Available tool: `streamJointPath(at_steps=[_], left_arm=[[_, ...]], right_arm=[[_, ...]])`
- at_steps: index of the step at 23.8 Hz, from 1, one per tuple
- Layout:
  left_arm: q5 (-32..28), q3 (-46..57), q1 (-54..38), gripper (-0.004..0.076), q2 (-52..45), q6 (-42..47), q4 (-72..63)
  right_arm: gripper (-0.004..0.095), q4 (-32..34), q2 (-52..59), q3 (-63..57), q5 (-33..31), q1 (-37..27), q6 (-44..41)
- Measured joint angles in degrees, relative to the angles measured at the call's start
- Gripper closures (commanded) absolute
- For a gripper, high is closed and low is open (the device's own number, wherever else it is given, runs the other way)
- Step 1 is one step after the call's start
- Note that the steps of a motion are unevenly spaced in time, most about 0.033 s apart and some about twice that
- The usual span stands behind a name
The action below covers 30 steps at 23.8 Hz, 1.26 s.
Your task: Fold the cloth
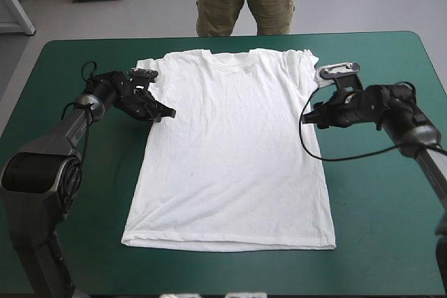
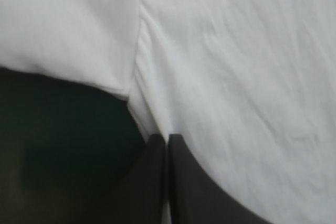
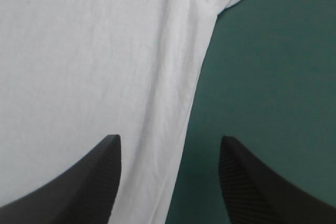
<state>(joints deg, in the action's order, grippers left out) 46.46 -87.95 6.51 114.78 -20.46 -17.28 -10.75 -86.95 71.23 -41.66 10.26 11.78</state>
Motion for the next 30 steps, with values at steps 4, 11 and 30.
streamJointPath(at_steps=[4,11,30], left_arm=[[0.05,0.0,0.0,0.0733,0.0,0.0,-0.05],[0.05,0.0,0.07,0.0733,0.0,0.0,-0.05],[0.15,-6.84,0.27,0.0733,-3.85,2.64,0.65]], right_arm=[[0.0368,0.13,-11.6,8.4,0.11,0.0,0.59],[0.0368,1.14,-26.52,18.78,-0.63,0.0,0.83],[0.0925,0.89,-19.12,22.24,-3.66,0.0,2.19]])
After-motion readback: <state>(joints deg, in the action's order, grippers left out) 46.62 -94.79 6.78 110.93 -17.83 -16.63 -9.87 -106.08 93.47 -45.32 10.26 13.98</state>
